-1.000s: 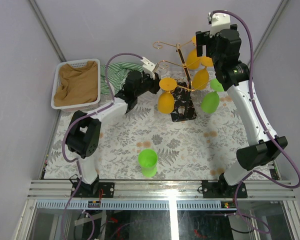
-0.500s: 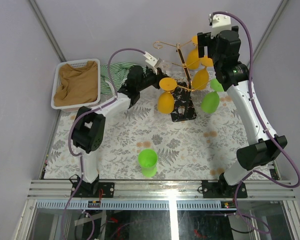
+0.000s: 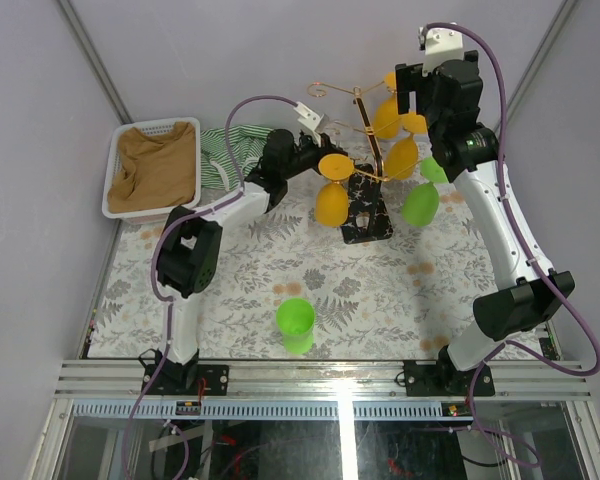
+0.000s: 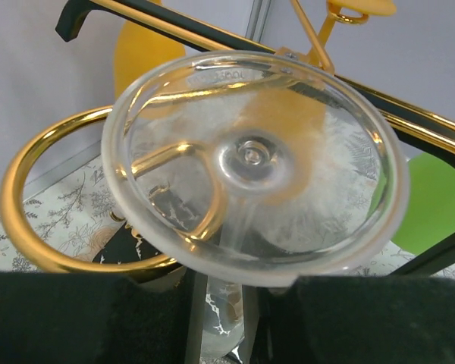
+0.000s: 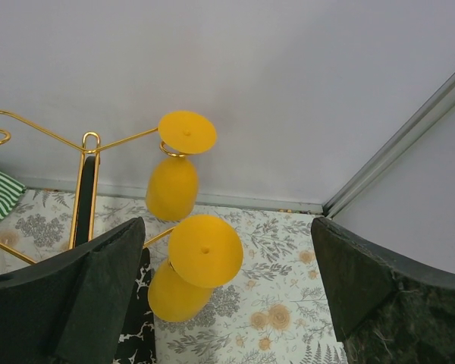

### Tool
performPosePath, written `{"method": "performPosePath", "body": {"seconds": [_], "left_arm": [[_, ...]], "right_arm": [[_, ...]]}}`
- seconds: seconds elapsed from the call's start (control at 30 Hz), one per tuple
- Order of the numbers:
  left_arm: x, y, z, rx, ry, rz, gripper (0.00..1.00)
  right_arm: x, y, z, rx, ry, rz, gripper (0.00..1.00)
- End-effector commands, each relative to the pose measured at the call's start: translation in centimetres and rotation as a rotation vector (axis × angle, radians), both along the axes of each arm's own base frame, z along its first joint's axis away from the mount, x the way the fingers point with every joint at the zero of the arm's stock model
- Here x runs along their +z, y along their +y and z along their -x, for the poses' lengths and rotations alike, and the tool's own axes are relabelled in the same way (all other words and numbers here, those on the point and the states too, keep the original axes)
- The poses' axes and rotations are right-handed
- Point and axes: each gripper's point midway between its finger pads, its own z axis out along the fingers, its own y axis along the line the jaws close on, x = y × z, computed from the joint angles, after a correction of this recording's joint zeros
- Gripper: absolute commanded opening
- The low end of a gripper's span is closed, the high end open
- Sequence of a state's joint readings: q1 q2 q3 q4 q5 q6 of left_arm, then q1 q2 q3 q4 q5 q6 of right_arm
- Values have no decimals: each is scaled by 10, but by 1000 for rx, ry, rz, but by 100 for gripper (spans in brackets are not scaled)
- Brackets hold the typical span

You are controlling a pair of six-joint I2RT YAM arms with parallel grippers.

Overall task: Place the wine glass upside down on the wine glass rack
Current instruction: Turn the wine glass upside down at the wine rack.

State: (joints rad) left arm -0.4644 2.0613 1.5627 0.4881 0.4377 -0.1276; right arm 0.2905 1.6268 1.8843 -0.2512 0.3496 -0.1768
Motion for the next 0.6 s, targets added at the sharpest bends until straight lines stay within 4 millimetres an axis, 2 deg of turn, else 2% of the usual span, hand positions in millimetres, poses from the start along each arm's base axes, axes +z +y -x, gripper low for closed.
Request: {"method": "performPosePath", "body": {"seconds": [0.0, 0.33, 0.57], "left_arm": [[33, 1, -19, 43, -93, 74, 2], [36, 8, -35, 123, -100, 93, 10], [41, 9, -34, 127, -117, 92, 12]], "right_arm": [[37, -10, 7, -21, -101, -9, 98], [38, -14, 5, -21, -99, -4, 98], [32, -14, 4, -17, -88, -3, 98]]}}
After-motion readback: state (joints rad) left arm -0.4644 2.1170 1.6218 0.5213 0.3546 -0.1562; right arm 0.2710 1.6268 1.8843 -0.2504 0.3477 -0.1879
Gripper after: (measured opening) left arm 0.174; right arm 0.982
